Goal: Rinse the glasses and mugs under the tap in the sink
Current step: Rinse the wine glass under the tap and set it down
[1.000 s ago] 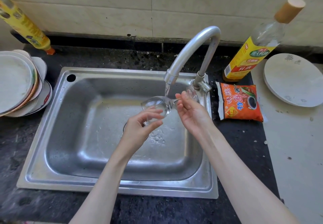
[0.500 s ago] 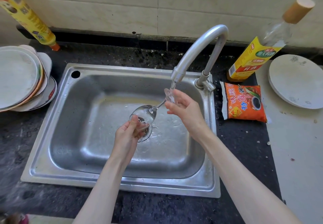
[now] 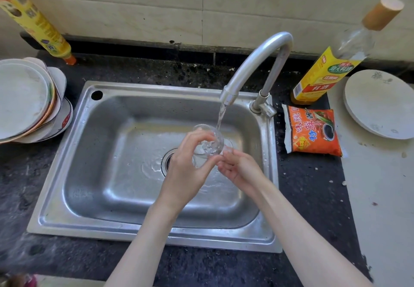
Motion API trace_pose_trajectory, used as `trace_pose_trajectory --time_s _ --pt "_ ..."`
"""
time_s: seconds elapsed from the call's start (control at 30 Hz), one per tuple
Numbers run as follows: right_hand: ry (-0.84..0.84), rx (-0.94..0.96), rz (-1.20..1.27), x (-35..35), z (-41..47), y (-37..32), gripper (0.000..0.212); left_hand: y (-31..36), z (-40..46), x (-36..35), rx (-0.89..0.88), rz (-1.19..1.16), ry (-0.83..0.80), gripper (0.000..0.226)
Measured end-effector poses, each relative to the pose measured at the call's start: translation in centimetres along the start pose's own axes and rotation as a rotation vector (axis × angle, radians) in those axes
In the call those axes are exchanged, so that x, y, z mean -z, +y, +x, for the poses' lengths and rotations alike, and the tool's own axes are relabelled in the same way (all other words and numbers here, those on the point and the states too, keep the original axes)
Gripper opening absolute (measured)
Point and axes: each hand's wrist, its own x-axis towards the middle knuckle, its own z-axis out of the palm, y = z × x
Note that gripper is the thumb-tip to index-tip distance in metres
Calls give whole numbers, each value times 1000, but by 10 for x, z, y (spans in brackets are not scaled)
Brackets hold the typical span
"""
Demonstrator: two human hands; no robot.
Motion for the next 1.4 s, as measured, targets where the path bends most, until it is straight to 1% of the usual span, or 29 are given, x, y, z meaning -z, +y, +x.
trace_pose_trajectory --time_s 0.07,0.13,0.2,0.27,0.33,0.37,0.53,0.6,0.67,0.7,0.77,0.83,0.87,0.93,1.0,1.1,1.17,1.27,1.4 --pt "-22 -50 52 1 -1 -1 16 2 0 -3 -79 79 -45 40" --pt "-19 -98 80 3 -2 1 13 5 2 -4 -113 94 -38 47" --pt "0 -137 107 7 -4 2 11 5 5 -6 -72 21 10 52" --pt "-14 -163 91 10 -6 2 11 5 9 -8 62 -48 -9 60" --pt "-44 -181 29 10 -9 1 14 4 13 -10 205 -84 -82 66" --pt "-47 -189 -15 9 -9 0 14 4 14 -10 244 -102 -100 66" --pt "-4 -173 -278 17 -9 -6 13 -1 17 -8 328 -129 -102 57" --pt "47 -160 -478 18 -10 -12 16 -2 17 -10 364 -129 -75 56" --pt "189 -97 -748 20 -11 -19 22 -3 16 -13 391 -113 -52 56" --pt "280 -25 -858 22 -11 -23 25 -3 15 -14 404 -104 -46 55" --pt "467 206 -1010 27 -10 -32 29 -3 14 -16 423 -92 -35 52" --pt "620 457 -1063 29 -9 -46 21 -4 12 -17 439 -88 -29 51" --pt "663 567 -1065 29 -8 -54 17 -3 12 -17 442 -87 -31 51" --pt "702 707 -1097 32 0 -67 20 -2 13 -18 446 -81 -32 51" --pt "718 762 -1194 40 11 -74 28 0 14 -19 453 -75 -25 51" --pt "712 787 -1384 52 23 -79 23 3 16 -20 455 -69 -26 52" --pt "713 809 -1461 56 25 -82 24 4 17 -21 460 -60 -31 52" --pt "710 836 -1492 59 25 -85 27 5 17 -22 465 -52 -32 52" --pt "763 778 -1436 58 27 -95 31 5 15 -23 464 -58 -34 53"
